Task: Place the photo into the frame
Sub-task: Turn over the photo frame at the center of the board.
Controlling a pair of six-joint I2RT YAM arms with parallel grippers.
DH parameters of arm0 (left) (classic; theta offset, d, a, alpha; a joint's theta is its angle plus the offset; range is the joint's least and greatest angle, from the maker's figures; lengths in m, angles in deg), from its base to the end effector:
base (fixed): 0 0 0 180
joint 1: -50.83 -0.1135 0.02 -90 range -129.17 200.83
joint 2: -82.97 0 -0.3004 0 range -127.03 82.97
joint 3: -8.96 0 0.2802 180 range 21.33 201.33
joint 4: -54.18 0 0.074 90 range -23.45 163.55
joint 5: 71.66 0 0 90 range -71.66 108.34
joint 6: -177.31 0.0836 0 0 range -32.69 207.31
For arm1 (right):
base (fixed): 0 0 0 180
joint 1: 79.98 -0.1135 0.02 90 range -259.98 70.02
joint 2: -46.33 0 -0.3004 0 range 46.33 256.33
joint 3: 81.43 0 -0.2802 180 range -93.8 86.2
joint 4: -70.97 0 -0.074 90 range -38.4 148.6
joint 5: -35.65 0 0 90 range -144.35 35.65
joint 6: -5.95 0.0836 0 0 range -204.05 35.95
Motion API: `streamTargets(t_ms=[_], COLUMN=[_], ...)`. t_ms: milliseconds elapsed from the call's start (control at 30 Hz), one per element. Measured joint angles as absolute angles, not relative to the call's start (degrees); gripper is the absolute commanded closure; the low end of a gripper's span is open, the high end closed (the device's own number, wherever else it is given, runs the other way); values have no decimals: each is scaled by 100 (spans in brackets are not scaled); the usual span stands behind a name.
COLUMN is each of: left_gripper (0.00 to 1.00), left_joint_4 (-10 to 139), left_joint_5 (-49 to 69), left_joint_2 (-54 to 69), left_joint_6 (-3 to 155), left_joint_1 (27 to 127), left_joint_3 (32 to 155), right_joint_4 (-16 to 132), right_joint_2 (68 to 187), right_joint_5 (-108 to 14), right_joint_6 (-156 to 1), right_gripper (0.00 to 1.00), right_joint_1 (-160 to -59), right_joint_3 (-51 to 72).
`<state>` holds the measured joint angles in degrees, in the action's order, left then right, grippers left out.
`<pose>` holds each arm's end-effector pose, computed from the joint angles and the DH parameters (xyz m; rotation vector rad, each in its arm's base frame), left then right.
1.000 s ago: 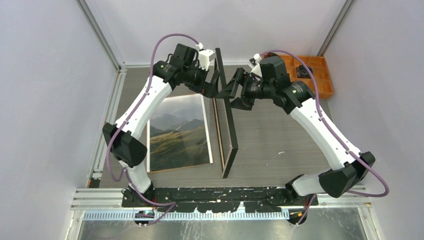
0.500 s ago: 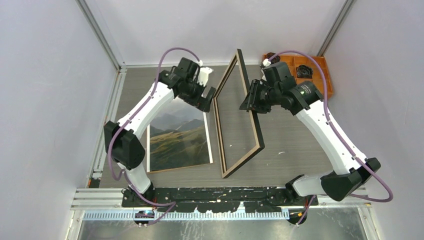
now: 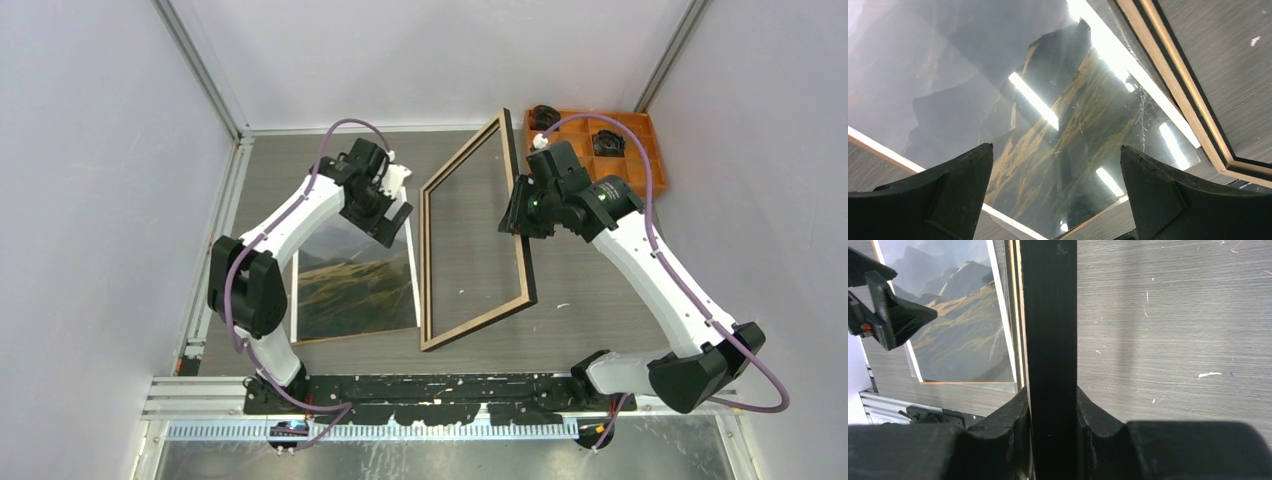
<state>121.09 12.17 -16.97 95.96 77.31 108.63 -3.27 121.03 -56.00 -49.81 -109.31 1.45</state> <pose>0.3657 -0.1922 0.2633 0.8601 2.6179 -0.2329 0.2602 0.1435 0.3863 0.1208 2.5241 0.4297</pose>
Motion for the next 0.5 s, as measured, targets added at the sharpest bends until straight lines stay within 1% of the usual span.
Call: streamTargets(t_ms=[267, 500], left_gripper=[0, 0], left_joint_4=[12109, 12083], left_joint_5=[1212, 1232], left_joint_2=[-1349, -1137], left_joint_6=[9784, 9862], left_joint_1=[7139, 6841], left_joint_3=[10649, 10444], right_joint_4=[141, 657], right_joint_2=[11933, 11972], right_joint_5=[-5642, -5594], right_joint_6=[-4890, -4772], right_gripper=[71, 71], right_joint_1=[-10913, -10911], right_joint_3=[685, 1155])
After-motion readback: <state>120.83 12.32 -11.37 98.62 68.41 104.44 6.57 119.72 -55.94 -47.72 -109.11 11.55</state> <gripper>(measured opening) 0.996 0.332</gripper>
